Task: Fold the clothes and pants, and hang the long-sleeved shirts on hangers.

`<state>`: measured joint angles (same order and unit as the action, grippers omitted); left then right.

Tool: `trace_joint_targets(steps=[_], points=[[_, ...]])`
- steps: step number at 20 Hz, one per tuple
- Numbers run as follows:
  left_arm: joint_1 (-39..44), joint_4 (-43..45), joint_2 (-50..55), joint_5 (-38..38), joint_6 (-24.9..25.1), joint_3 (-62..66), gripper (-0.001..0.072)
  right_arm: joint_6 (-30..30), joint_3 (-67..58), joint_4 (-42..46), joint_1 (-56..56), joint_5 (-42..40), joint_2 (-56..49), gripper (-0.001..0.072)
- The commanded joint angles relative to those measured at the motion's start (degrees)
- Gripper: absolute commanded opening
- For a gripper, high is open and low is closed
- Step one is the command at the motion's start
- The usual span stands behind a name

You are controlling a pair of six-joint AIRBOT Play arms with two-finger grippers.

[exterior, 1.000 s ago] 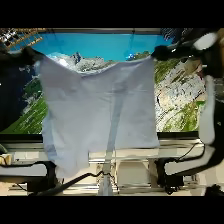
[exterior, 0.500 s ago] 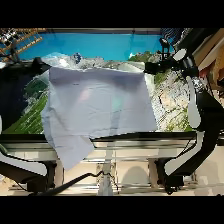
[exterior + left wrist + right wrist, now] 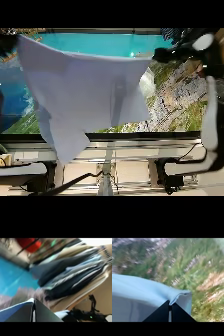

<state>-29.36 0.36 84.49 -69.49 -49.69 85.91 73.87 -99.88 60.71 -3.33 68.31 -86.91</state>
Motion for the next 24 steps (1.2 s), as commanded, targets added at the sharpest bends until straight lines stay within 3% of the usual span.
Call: trace_joint_targets(steps=[1,5,7,12,15,17,19,22,24], points=[[-3.6,-4.8,-13.7,-1.8,2.6,0.1,0.0003,-1.5,0.0,2.1,0.2,3.1,16.0,0.0016],[-9.5,-4.8,-32.7,6.3,2.4,0.1,0.0004,-1.5,0.0,3.0,0.2,-0.2,36.5,0.0015],[-13.2,-4.9,-40.3,9.0,-0.4,0.1,0.0005,-1.5,0.0,3.9,0.2,-1.6,43.5,0.0015],[-19.8,-4.9,-52.6,15.7,-2.8,0.1,0.0004,-1.6,0.0,6.3,0.2,-9.8,52.7,0.0015],[-19.8,-2.9,-53.9,17.2,-4.0,0.0,0.0005,-1.5,0.0,11.0,0.2,-10.0,52.9,0.0015],[-19.8,5.0,-51.6,14.0,-10.6,-0.5,0.0004,-1.5,0.0,17.0,0.2,-10.0,51.8,0.0015],[-19.4,6.6,-49.1,8.4,-12.9,-4.8,0.0004,-1.5,0.0,22.3,0.2,-9.6,49.5,0.0015],[-13.5,7.0,-46.1,8.8,-9.3,-18.1,0.0004,0.3,0.1,22.4,0.2,-3.7,41.0,0.0015],[-6.3,7.0,-42.7,15.3,-4.4,-27.8,0.0004,2.6,1.6,22.1,0.2,0.3,32.0,0.0015]])
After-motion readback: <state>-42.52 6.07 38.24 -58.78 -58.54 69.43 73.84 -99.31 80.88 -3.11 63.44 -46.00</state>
